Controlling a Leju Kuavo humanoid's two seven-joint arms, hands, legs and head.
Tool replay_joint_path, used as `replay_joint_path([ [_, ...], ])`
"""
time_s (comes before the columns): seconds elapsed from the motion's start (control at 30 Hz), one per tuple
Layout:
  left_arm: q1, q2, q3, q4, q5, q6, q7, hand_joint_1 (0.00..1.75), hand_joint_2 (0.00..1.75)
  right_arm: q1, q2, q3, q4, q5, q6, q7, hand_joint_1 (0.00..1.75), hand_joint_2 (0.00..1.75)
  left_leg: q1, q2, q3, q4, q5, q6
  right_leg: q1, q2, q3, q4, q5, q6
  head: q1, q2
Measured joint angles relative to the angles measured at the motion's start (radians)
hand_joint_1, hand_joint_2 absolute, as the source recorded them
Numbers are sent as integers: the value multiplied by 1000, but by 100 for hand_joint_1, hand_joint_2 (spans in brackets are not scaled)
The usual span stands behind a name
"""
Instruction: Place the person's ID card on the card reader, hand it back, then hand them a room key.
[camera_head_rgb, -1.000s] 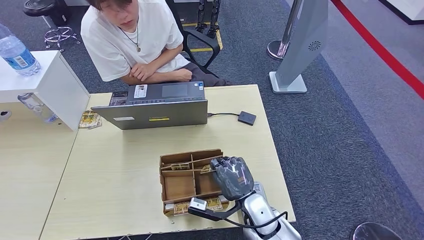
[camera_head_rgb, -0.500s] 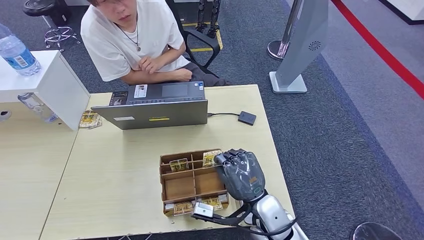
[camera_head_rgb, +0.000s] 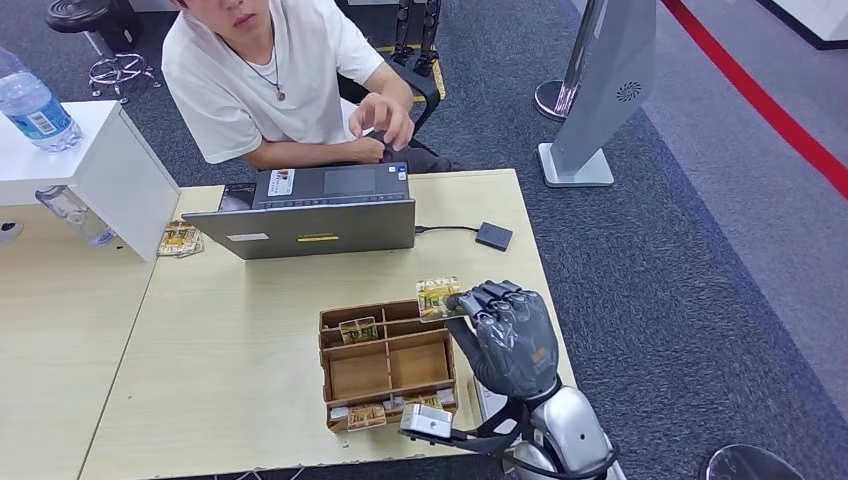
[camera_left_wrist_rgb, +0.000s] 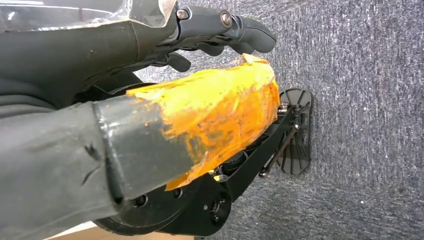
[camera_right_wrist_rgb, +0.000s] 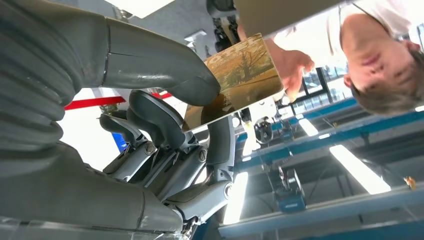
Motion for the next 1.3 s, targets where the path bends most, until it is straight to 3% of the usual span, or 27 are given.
replay_joint_path([
  [0.3, -1, 0, -39, 5, 2, 1, 7, 0, 0, -66, 43, -44, 38, -9, 0, 25, 175, 175, 0, 0, 0, 0, 0, 0, 0, 0, 0, 0, 0, 0, 0, 0],
  [0.67, -1, 1, -88, 10, 27, -3, 12, 0, 0, -164, 45, -41, 169, 15, 0, 162, 175, 175, 0, -1, 0, 0, 0, 0, 0, 0, 0, 0, 0, 0, 0, 0],
  [0.73, 0, 1, -99, 10, 34, -3, 13, 0, 0, -173, 45, -37, 191, 18, 0, 181, 141, 175, 0, -1, -1, 0, 0, 0, 0, 0, 0, 0, 0, 0, 0, 0],
  [0.8, -1, 1, -109, 12, 37, -3, 13, 0, 0, -181, 45, -34, 211, 19, 0, 194, 54, 175, 0, -1, -1, 0, 0, 0, 0, 0, 0, 0, 0, 0, 0, 0],
  [0.87, -1, 1, -119, 12, 39, -4, 13, 0, 0, -188, 45, -30, 226, 22, 0, 210, 0, 175, 0, -1, -1, 0, 0, 0, 0, 0, 0, 0, 0, 0, 0, 0],
  [1.1, -1, 2, -148, 14, 52, -6, 13, 0, 0, -203, 42, -11, 254, 26, 0, 249, 0, 175, 0, -1, -1, 0, 0, 0, 0, 0, 0, 0, 0, 0, 0, 0],
  [1.3, -1, 4, -179, 21, 64, -11, 11, 0, 0, -203, 41, -10, 255, -22, 0, 234, 0, 175, 0, -1, -1, 0, 0, 0, 0, 0, 0, 0, 0, 0, 0, 0],
])
